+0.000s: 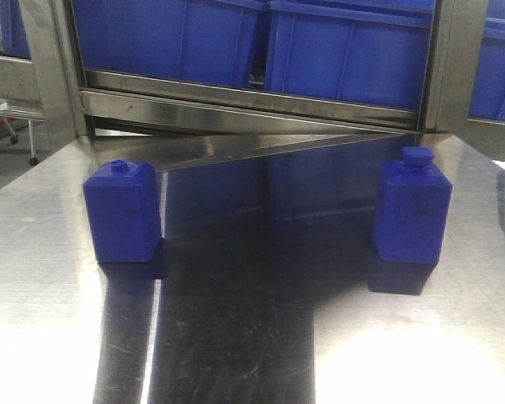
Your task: Pick and sort blue part to right shelf
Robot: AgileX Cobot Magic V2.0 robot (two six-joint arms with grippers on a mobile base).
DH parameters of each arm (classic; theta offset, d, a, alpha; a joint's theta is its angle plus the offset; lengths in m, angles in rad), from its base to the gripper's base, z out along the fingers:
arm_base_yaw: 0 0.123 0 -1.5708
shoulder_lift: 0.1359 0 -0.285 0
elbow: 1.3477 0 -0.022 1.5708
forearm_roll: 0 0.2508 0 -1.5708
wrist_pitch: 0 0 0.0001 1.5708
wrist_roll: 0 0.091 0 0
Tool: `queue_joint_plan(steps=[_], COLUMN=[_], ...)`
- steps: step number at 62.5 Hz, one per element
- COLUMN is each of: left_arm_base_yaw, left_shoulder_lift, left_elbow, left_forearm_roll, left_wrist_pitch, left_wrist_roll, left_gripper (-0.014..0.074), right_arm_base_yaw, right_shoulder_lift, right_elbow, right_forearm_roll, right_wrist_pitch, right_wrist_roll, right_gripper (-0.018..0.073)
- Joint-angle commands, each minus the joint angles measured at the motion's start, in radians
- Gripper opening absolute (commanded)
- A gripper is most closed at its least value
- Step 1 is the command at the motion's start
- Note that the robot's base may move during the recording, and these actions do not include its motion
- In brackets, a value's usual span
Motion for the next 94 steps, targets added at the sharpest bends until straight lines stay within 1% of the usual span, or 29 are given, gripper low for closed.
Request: queue_joint_plan(steps=[1,3,7,11,15,26,30,39,42,49,55,64,94], left_arm_base_yaw=[-0.005,-0.005,-0.005,-0.005,-0.005,-0.005,-0.005,-0.005,-0.005,-0.005,-0.005,-0.005,-0.005], left_shoulder_lift=[-0.021,-0.021,-0.021,-0.021,-0.021,-0.021,-0.021,-0.021,-0.021,-0.021,-0.021,-0.021,-0.021], left_elbow=[0.024,0.024,0.024,0.024,0.024,0.024,0.024,0.024,0.024,0.024,0.024,0.024,0.024], left_forearm_roll=[-0.008,-0.008,-0.008,-0.008,-0.008,-0.008,-0.008,-0.008,-0.008,-0.008,-0.008,-0.008,-0.008], left_wrist_pitch=[-0.093,-0.093,-0.093,-0.093,-0.093,-0.093,-0.093,-0.093,-0.093,-0.093,-0.093,-0.093,-0.093], left_wrist_roll=[-0.008,-0.008,-0.008,-0.008,-0.008,-0.008,-0.008,-0.008,-0.008,-0.008,-0.008,-0.008,-0.008], left_gripper=[0.0123,0.0123,0.0123,0.0123,0.0123,0.0123,0.0123,0.0123,0.0123,0.0123,0.0123,0.0123,0.0123], right_arm_base_yaw=[0.035,0.051,0.080,0.107,0.146,0.256,0.279,0.303,0.315,0.349,0.378,0.400,0.391], right_shoulder_lift=[0.082,0.116,0.175,0.232,0.297,0.491,0.575,0.734,0.785,0.894,0.961,1.028,1.117], right_elbow=[-0.072,-0.089,-0.129,-0.168,-0.218,-0.410,-0.493,-0.678,-0.737,-0.859,-0.935,-0.987,-0.995], right_forearm_roll=[-0.032,-0.032,-0.032,-0.032,-0.032,-0.032,-0.033,-0.033,-0.033,-0.033,-0.033,-0.033,-0.023], right_wrist_pitch=[-0.036,-0.027,-0.002,0.033,0.090,0.352,0.445,0.630,0.684,0.771,0.810,0.813,0.768], right_wrist_roll=[0.042,0.054,0.076,0.103,0.129,0.248,0.308,0.461,0.477,0.477,0.477,0.477,0.471], right_gripper=[0.0284,0.0372,0.0515,0.0607,0.0594,0.0587,0.0587,0.0587,0.0587,0.0587,0.0587,0.0587,0.0587])
